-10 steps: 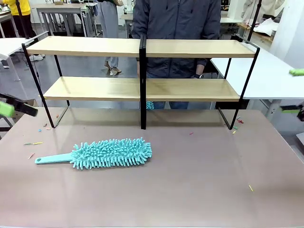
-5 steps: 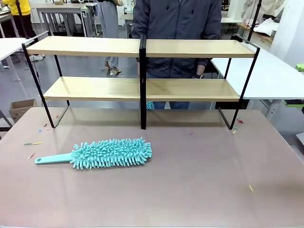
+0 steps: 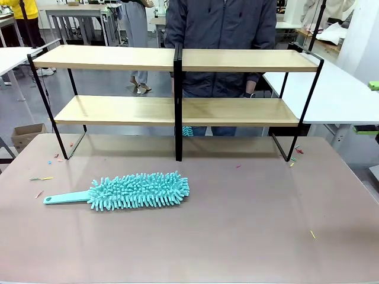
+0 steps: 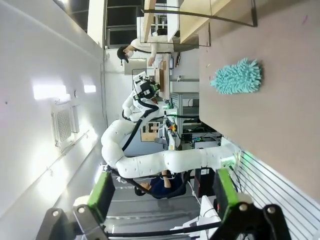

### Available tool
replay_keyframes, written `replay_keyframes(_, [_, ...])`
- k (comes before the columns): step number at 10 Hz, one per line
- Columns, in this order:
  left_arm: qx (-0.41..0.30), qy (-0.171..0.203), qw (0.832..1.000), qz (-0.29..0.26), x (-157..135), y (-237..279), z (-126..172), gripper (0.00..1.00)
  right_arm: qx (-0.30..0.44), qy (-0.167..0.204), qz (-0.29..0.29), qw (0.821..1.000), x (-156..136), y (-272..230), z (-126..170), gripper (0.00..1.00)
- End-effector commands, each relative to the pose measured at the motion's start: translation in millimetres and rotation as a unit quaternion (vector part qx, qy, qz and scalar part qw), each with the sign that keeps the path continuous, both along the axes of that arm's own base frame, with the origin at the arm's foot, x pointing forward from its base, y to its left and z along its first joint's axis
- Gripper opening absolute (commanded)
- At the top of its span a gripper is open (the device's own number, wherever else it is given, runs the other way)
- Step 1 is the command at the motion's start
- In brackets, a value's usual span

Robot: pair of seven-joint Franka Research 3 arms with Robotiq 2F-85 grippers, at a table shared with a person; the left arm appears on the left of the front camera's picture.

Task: Clean the shelves.
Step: Place the Duster on the table.

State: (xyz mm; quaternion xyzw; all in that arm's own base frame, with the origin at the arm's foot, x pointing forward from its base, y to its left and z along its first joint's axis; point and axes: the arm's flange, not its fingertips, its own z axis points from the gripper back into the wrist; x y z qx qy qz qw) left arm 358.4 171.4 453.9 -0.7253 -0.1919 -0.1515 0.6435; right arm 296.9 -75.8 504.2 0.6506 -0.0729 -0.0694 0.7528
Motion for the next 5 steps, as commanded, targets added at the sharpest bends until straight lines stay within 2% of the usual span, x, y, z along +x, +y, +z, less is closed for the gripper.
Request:
replay_keyframes(1, [0.005,-0.009,1.0,0.004,-5.8,11.3,-0.1,1.0,0.001,0.002,0.001,1.0,-1.6,1.7,3.8,1.0])
replay_keyframes(5, [0.005,-0.009,1.0,0.004,-5.8,11.3,-0.1,1.0,0.001,0.002,0.001,1.0,-1.6,1.7,3.8,1.0])
